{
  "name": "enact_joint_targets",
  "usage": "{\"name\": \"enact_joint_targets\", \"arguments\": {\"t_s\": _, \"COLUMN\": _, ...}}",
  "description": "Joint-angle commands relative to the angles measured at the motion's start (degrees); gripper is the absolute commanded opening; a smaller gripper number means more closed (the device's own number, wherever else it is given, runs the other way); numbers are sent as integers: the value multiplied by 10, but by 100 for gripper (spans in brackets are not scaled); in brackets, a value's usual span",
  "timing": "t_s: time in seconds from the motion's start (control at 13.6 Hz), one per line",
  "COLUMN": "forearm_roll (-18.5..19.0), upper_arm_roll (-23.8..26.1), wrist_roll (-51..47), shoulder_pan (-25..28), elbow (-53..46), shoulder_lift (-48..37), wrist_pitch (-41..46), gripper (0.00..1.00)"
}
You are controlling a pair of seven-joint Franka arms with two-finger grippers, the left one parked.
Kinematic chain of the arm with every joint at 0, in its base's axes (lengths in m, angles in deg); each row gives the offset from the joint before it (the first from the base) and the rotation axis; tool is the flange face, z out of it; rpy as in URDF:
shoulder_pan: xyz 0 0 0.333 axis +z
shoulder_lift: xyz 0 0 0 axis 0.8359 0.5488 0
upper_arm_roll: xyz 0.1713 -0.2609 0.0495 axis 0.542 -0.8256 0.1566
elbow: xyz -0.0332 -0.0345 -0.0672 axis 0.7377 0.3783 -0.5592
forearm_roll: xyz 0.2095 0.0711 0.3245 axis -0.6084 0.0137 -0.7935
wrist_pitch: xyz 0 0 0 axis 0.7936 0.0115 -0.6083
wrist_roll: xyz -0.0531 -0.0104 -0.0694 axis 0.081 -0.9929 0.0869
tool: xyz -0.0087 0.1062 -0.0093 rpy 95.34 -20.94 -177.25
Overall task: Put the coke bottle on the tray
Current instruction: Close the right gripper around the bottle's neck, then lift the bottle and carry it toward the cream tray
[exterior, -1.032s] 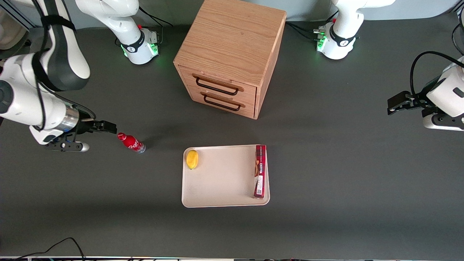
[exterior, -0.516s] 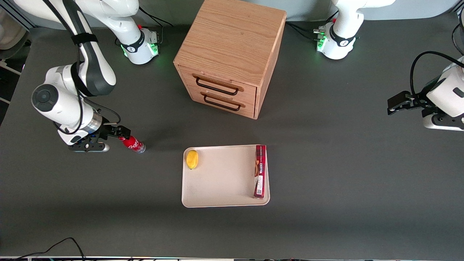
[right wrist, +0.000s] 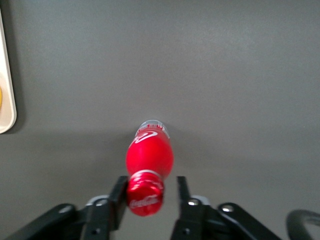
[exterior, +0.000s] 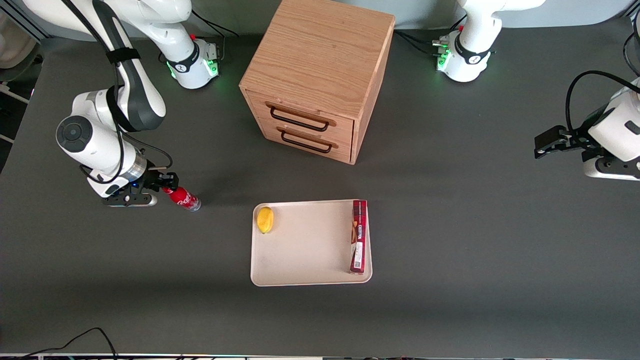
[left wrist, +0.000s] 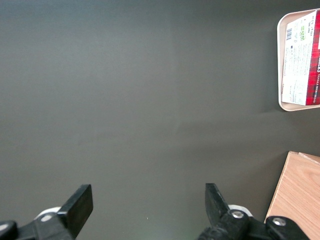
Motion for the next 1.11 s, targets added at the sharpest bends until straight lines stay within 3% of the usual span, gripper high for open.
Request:
{"name": "enact_joint_targets", "arguments": {"t_s": 0.0, "forearm_roll": 16, "upper_arm_roll": 14, "wrist_roll": 9, "shoulder_pan": -8, "elbow": 27, "shoulder_lift": -26, "wrist_pitch": -7, "gripper": 0}}
{"name": "enact_joint_targets", "arguments": {"t_s": 0.37, "forearm_roll": 16, "upper_arm_roll": 13, "wrist_roll": 9, "shoulder_pan": -14, "elbow": -1, "shoulder_lift": -50, "wrist_pitch": 45, "gripper": 0}}
{"name": "enact_joint_targets", "arguments": {"t_s": 0.66, "forearm_roll": 7, "upper_arm_roll": 13, "wrist_roll": 7, "shoulder_pan": -20, "elbow": -136, "shoulder_lift": -55, "wrist_pitch": 218, "gripper": 0}}
{"name": "enact_joint_targets", "arguments": {"t_s": 0.88, "forearm_roll": -29, "upper_arm_roll": 11, "wrist_roll": 8, "shoulder_pan": -23, "elbow": -259, "shoulder_lift": -51, "wrist_pitch": 347, "gripper": 0}}
{"name": "enact_joint_targets", "arguments": {"t_s": 1.03, "forearm_roll": -30, "upper_arm_roll": 10, "wrist_roll": 3, "shoulder_pan": -22, "elbow": -329, "shoulder_lift": -45, "wrist_pitch": 412, "gripper": 0}}
